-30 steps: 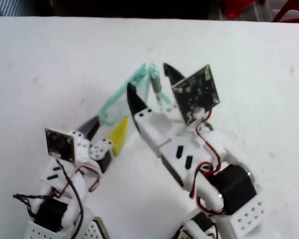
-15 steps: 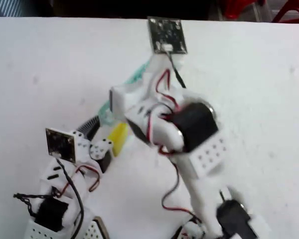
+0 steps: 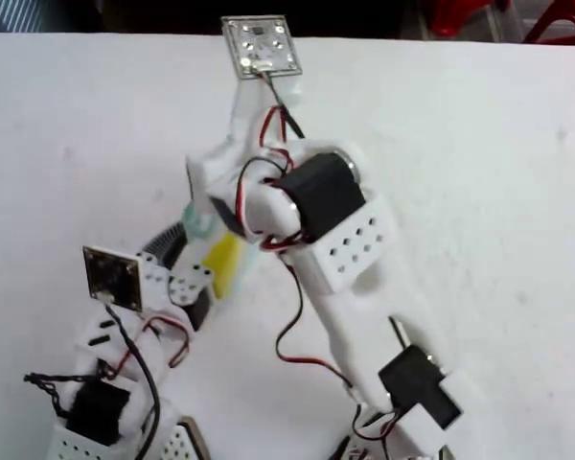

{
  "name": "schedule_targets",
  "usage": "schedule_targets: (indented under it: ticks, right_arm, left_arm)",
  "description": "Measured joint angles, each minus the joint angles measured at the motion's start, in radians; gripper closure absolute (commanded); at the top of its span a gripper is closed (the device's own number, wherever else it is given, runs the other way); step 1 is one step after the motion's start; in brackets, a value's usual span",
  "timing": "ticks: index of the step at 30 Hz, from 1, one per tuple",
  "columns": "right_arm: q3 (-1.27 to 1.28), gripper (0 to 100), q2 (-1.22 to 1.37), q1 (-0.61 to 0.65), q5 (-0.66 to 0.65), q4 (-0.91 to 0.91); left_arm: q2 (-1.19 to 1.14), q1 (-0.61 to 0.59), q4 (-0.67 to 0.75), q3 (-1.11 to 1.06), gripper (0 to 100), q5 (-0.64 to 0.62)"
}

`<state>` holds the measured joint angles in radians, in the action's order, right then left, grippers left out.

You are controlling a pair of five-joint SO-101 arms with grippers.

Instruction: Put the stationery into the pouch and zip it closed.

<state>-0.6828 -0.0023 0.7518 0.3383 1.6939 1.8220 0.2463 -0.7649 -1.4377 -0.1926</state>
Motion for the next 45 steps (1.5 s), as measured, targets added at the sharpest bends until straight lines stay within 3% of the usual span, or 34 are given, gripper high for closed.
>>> schedule_targets:
  ticks: [3, 6, 9, 12, 15, 20, 24, 27, 32, 36, 45]
  right_arm:
    - [0.018, 74.4, -0.003, -0.008, -0.025, 0.000]
    - [0.026, 75.9, -0.002, -0.025, -0.023, 0.000]
    - [0.032, 82.5, 0.023, -0.063, -0.049, 0.000]
    - [0.031, 98.4, 0.074, -0.091, -0.127, 0.003]
    - [0.025, 96.6, 0.123, -0.120, -0.238, 0.003]
    - [-0.032, 98.1, 0.172, -0.199, -0.367, 0.003]
    - [-0.098, 98.1, 0.173, -0.212, -0.605, 0.005]
    - [-0.114, 98.1, 0.152, -0.212, -0.865, 0.008]
    - [-0.028, 98.1, 0.083, -0.213, -1.231, 0.009]
    - [0.071, 98.1, -0.017, -0.203, -1.367, 0.009]
    - [0.361, 98.1, -0.377, -0.129, -1.562, 0.009]
  left_arm:
    - [0.002, 0.029, 0.000, 0.000, 79, 0.011]
    - [0.005, 0.046, -0.008, 0.000, 79, 0.060]
    - [0.005, 0.061, -0.008, 0.000, 79, 0.074]
    - [0.005, 0.068, -0.008, 0.000, 79, 0.075]
    - [-0.008, 0.077, -0.020, 0.018, 76, 0.078]
    - [-0.002, 0.109, -0.256, 0.242, 71, 0.037]
    - [0.009, 0.089, -0.388, 0.373, 71, 0.028]
    - [0.009, 0.028, -0.358, 0.359, 71, 0.028]
    - [0.009, -0.058, -0.169, 0.203, 73, 0.054]
    - [0.006, -0.061, -0.044, 0.095, 73, 0.118]
    - [0.006, 0.011, -0.021, 0.087, 73, 0.212]
